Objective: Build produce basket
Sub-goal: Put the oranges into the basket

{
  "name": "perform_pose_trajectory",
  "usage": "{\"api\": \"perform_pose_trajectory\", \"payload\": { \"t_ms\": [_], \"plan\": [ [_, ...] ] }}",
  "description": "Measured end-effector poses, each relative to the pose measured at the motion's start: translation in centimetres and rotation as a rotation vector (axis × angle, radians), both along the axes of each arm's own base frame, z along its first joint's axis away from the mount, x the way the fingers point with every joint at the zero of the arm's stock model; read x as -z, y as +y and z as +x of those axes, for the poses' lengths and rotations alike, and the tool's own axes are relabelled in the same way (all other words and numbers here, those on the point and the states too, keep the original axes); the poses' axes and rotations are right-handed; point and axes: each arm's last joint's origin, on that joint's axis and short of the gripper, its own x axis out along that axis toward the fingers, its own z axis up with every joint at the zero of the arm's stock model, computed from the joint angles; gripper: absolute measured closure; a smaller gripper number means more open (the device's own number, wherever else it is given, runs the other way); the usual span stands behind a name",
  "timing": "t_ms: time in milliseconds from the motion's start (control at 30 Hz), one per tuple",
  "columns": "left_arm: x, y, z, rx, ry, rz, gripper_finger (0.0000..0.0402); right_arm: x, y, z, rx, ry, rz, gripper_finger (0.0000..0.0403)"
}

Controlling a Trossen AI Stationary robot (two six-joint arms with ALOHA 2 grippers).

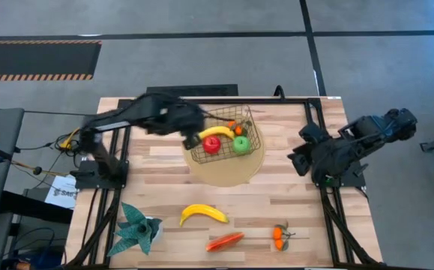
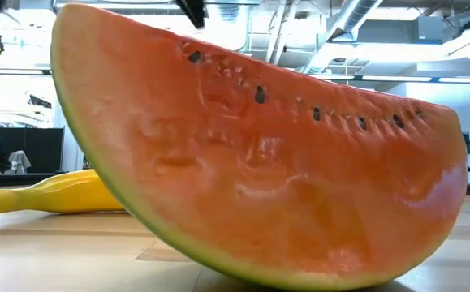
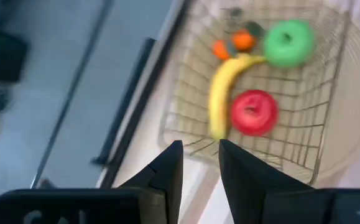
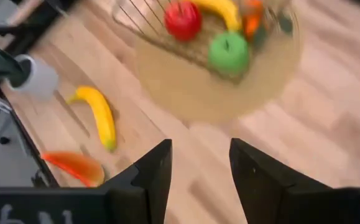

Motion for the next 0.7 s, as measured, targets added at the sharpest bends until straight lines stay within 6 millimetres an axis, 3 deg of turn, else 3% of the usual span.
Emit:
{"api": "perform_pose_trajectory", "payload": {
  "t_ms": [200, 367, 500, 700],
  "plan": [
    [-2.3, -3.8, -5.9, -0.149, -0.226, 0.031, 0.0311, 1.3, 0.9, -1.1, 0.036, 0.153, 0.144, 0.022],
    [-1.2, -5.5, -9.9, -0.256, -0.34, 0.026, 0.0311, 3.8, 2.9, -1.0, 0.017, 0.249, 0.278, 0.0226],
    [0.5, -6.0, -11.5, -0.295, -0.355, 0.001, 0.0311, 6.6, 5.1, -0.4, 0.013, 0.262, 0.398, 0.0229],
    [2.6, -6.6, -11.8, -0.252, -0.264, -0.034, 0.0311, 10.7, 8.8, 1.5, 0.044, 0.288, 0.529, 0.0229]
  ]
}}
